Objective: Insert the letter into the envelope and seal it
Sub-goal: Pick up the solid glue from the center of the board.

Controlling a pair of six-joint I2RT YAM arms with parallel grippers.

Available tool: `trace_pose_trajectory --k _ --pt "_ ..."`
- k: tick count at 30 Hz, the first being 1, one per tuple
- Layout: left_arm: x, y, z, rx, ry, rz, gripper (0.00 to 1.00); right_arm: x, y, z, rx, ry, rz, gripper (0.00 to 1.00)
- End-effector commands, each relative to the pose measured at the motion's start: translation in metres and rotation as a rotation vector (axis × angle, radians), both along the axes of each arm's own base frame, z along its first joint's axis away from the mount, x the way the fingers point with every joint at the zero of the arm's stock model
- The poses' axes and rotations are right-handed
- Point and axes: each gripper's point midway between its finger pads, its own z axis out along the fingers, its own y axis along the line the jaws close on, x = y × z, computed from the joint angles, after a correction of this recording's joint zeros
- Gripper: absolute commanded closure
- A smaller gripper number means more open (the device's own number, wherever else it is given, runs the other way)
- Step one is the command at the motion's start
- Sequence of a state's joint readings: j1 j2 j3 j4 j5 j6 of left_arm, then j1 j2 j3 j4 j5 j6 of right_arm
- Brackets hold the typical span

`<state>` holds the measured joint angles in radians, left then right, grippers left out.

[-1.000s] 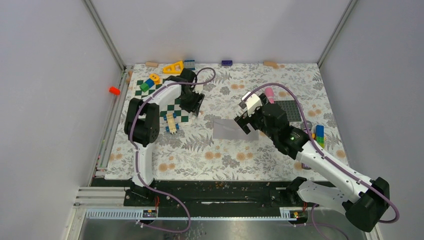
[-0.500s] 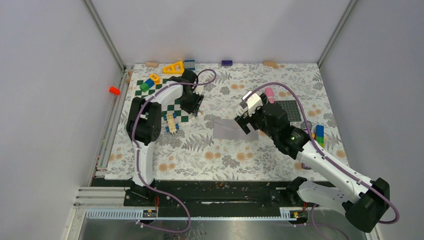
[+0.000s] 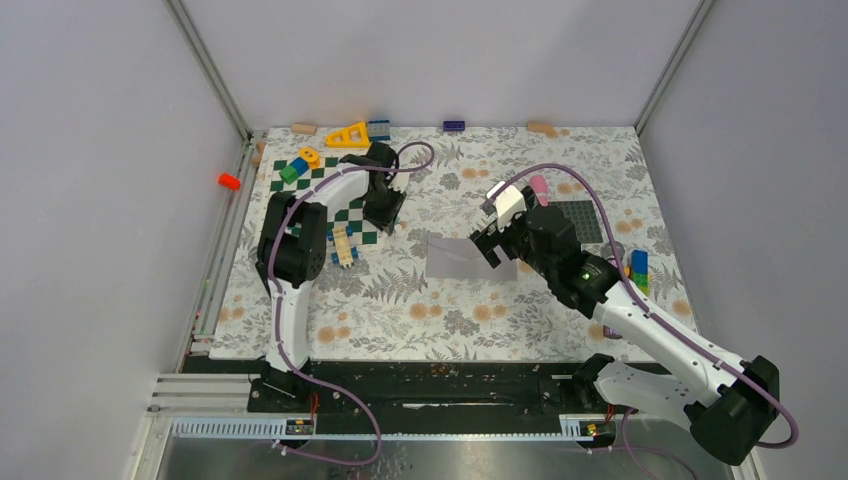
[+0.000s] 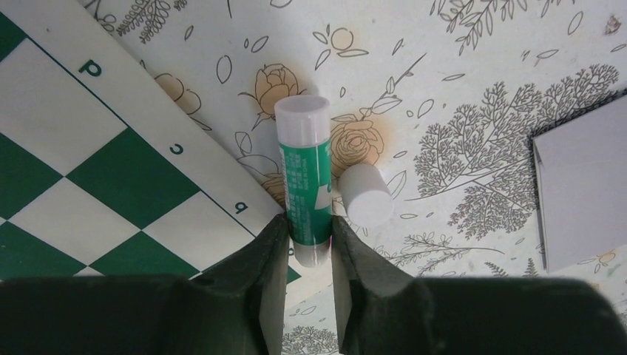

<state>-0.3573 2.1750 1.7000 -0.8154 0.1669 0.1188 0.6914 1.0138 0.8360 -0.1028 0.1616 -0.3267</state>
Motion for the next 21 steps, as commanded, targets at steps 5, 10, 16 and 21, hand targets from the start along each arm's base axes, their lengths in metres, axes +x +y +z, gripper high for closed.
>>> trace_pose_trajectory --k 5,10,16,21 --pt "0.016 -0.015 0.027 -0.062 -0.075 -0.021 0.85 0.000 0.005 0.012 0.075 0.013 -0.005 0.00" --pt "0.017 -0.019 0.059 -0.107 -0.142 -0.072 0.88 -0.002 0.006 0.021 0.138 0.077 -0.008 0.00" --pt "-0.002 -0.041 0.136 -0.258 -0.272 -0.240 0.89 -0.004 0.018 0.044 0.355 0.305 0.085 0.00" --pt "-0.047 -0.068 0.175 -0.363 -0.314 -0.440 0.88 0.005 0.025 0.058 0.570 0.510 0.146 0.01"
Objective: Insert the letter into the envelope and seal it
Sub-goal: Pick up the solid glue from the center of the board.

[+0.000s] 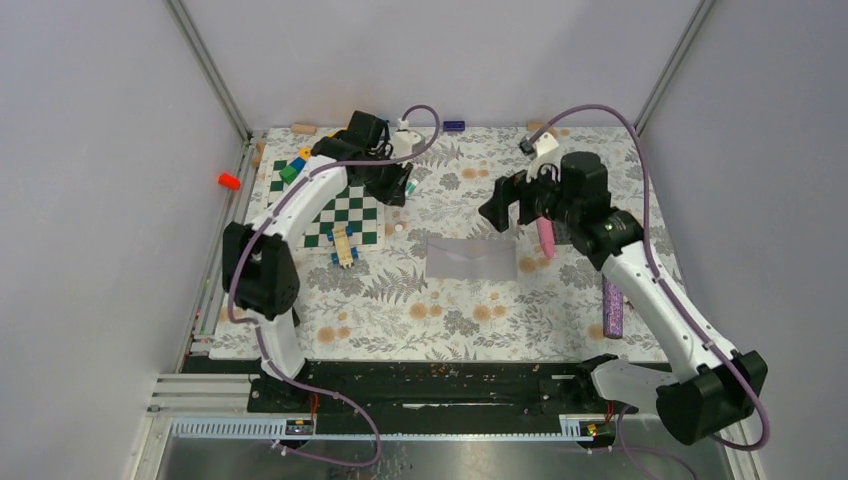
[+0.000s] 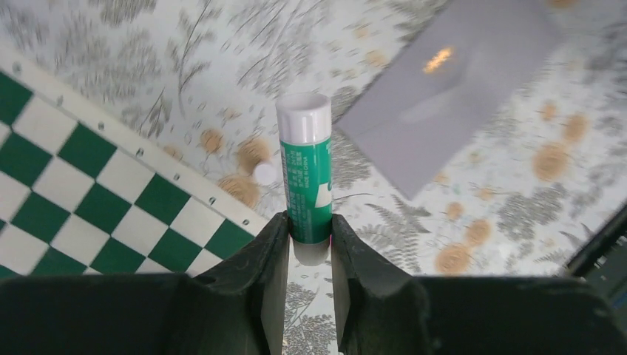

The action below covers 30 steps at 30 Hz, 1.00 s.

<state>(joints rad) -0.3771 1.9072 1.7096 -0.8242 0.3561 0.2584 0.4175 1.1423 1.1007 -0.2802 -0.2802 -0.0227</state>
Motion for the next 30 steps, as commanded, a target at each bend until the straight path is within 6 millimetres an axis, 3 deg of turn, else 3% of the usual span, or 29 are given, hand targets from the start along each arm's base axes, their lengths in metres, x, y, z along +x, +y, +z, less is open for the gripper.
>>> trace_pose_trajectory --k 1,5,11,15,20,30 --pt "-0.054 -0.042 0.056 -0.147 -0.076 -0.281 0.88 -0.014 0.026 0.016 0.270 0.243 0.167 0.04" --pt "-0.092 -0.063 0.060 -0.162 -0.059 -0.420 0.88 -0.020 0.040 0.000 0.378 0.442 0.271 0.07" --pt "-0.127 -0.086 0.059 -0.164 -0.047 -0.528 0.88 -0.031 0.051 -0.017 0.465 0.659 0.320 0.15" --pt "-0.135 -0.092 0.054 -0.143 -0.041 -0.545 0.89 -0.038 0.051 -0.030 0.484 0.740 0.295 0.23" --pt "-0.144 -0.098 0.050 -0.133 -0.034 -0.574 0.89 -0.042 0.049 -0.047 0.489 0.792 0.251 0.26" --pt "-0.157 -0.108 0.044 -0.129 -0.017 -0.614 0.90 -0.040 0.056 -0.057 0.505 0.843 0.240 0.34"
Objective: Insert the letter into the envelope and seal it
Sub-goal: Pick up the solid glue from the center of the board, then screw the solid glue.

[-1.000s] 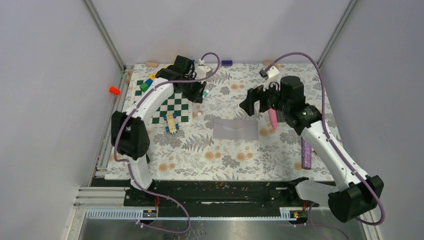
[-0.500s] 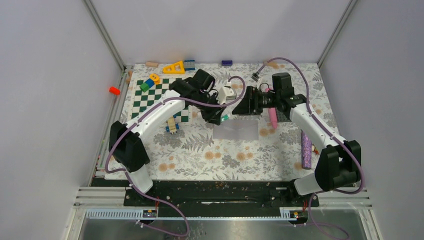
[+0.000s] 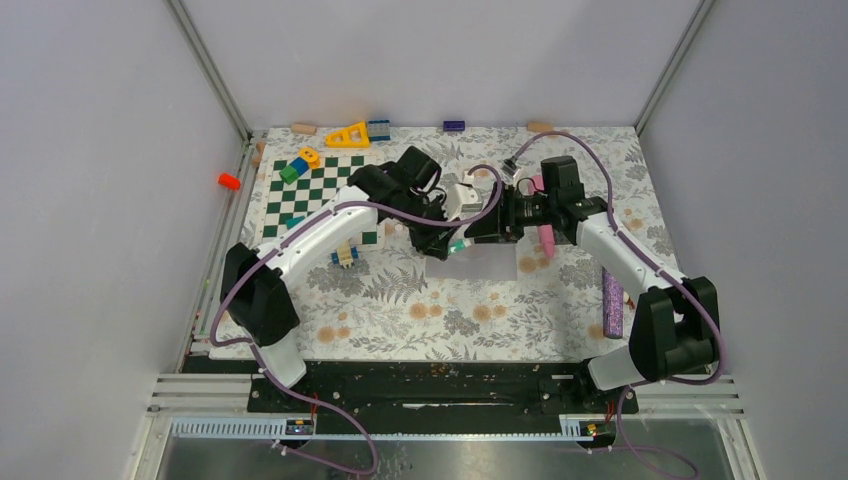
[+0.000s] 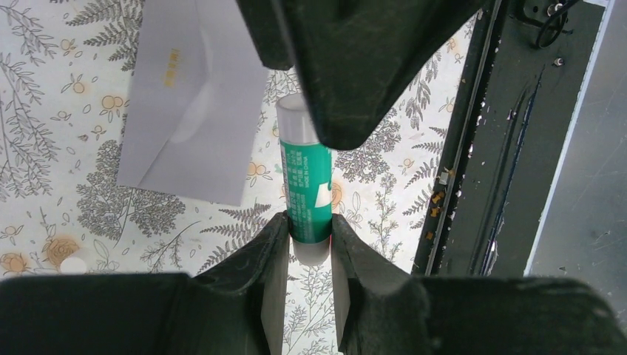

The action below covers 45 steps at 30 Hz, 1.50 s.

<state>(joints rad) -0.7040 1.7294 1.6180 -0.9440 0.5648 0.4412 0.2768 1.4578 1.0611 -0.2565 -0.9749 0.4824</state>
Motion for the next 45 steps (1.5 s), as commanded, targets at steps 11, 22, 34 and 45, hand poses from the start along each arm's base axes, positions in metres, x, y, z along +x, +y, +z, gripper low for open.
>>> trace_pose_trajectory --k 11,22,34,45 --pt "-0.005 -0.007 0.001 -0.015 -0.021 -0.035 0.92 -0.015 0.010 -0.007 0.008 0.045 0.062 0.44" --pt "-0.005 -0.008 -0.001 -0.015 -0.015 -0.038 0.92 -0.016 0.011 -0.011 -0.002 0.046 0.065 0.65" --pt "-0.005 -0.008 0.001 -0.028 -0.004 -0.038 0.46 -0.018 0.009 -0.007 -0.015 0.008 0.067 0.82" --pt "0.004 -0.014 0.005 -0.045 -0.036 -0.049 0.31 -0.020 0.010 -0.004 -0.006 0.039 0.058 0.81"
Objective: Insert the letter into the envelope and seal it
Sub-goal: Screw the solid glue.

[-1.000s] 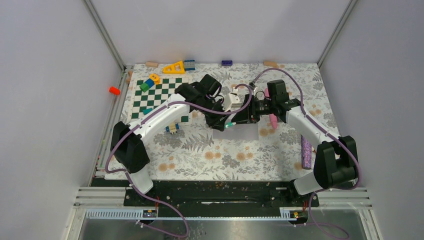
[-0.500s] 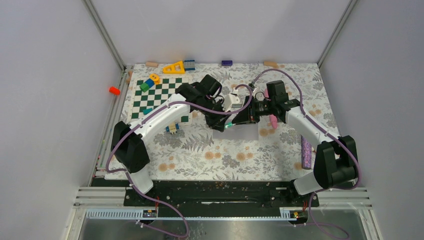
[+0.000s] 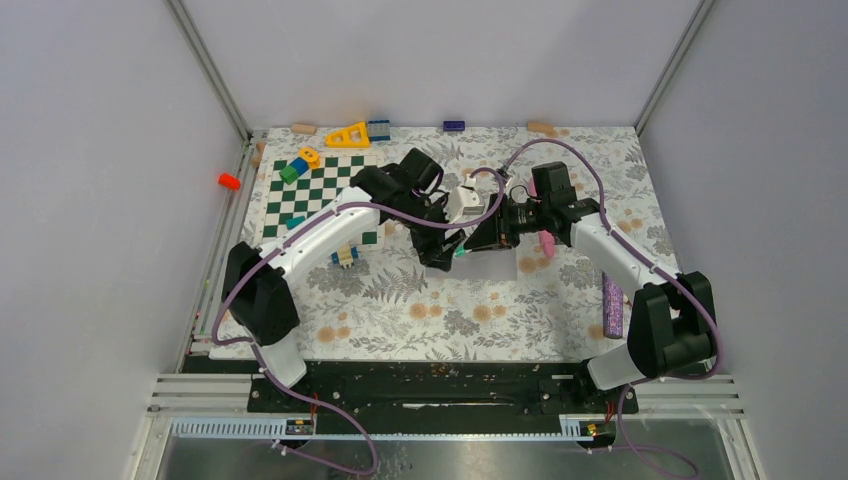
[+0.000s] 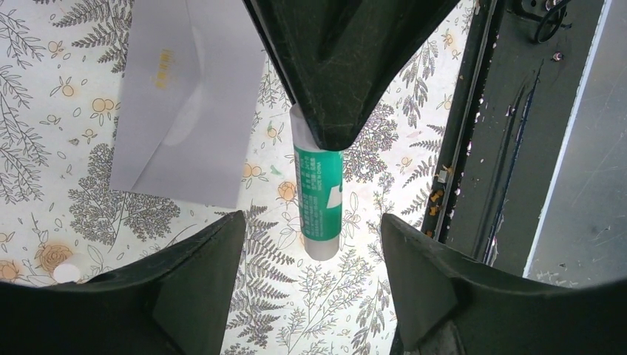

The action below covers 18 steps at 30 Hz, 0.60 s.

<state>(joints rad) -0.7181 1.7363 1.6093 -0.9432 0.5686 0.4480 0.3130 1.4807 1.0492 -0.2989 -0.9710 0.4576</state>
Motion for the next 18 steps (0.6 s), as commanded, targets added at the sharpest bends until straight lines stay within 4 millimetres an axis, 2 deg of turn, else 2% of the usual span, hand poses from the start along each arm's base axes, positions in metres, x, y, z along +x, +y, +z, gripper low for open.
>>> trace_pose_trajectory --k 1,7,14,18 --pt "0.009 -0.012 0.007 -0.049 -0.036 -0.035 0.32 -0.007 0.003 0.012 0.026 -0.008 0.015 0.81" --pt "0.005 -0.020 0.000 -0.050 0.014 -0.067 0.45 -0.007 0.003 0.012 0.030 -0.003 0.018 0.81" --pt "-0.002 -0.026 0.004 -0.075 0.065 -0.101 0.76 -0.008 0.002 0.010 0.024 -0.038 0.041 0.81" --pt "-0.018 -0.028 0.011 -0.112 0.135 -0.163 0.87 -0.009 -0.001 0.003 -0.005 -0.097 0.078 0.79"
